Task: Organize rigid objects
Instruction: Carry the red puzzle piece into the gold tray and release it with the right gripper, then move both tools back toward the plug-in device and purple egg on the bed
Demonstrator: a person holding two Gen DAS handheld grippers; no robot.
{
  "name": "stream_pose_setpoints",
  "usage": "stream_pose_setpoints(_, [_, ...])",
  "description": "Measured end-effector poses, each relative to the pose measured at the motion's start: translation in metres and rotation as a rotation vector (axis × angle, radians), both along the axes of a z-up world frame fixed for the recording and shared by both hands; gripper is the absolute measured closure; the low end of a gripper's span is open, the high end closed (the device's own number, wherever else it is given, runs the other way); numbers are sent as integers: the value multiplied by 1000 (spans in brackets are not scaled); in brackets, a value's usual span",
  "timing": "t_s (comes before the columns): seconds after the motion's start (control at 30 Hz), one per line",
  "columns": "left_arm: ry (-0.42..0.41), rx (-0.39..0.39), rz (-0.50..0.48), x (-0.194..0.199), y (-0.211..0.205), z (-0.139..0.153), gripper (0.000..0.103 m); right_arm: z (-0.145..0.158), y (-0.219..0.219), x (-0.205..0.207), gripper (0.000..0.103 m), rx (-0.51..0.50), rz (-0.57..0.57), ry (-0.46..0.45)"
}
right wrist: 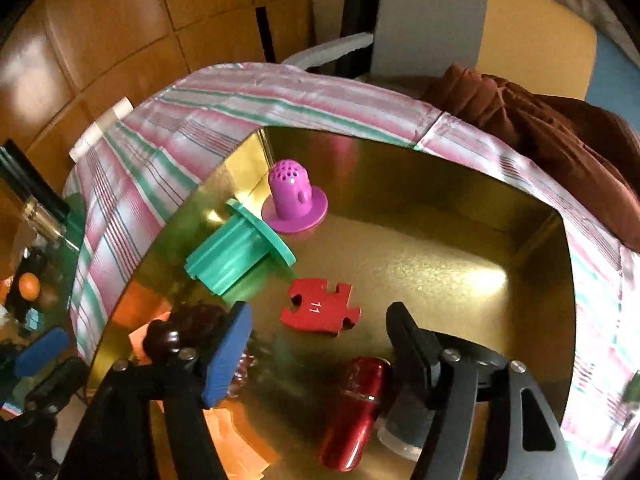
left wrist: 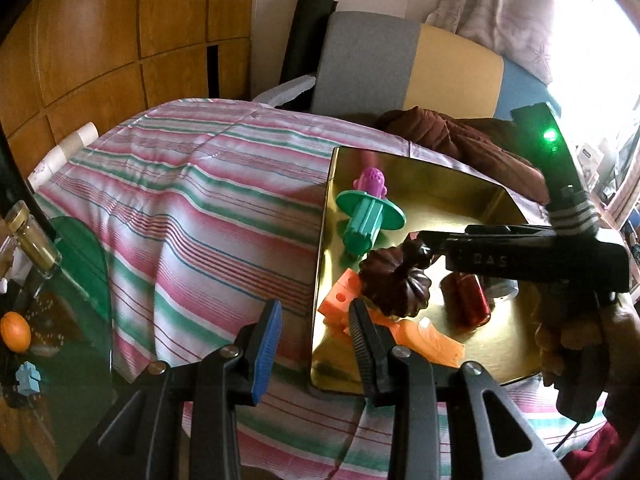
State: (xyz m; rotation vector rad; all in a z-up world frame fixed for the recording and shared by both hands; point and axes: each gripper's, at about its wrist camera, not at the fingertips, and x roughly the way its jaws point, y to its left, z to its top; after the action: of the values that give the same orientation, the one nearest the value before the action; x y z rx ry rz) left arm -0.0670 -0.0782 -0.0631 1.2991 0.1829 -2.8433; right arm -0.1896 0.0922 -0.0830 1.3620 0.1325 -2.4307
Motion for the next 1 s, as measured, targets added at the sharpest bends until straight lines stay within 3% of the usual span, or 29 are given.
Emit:
stream_pose_setpoints(0.43, [33,-11,-36,10,14,18,69,42,35,59,29,-71,-99,124])
stream_pose_setpoints(0.67, [42,-20,-88,15,34,25,68,56,91,95,26,-41,-204,184])
stream_pose_setpoints(1.0, [60,-25,-179,16,72,37,69,58,194,122,25,16,-413,180])
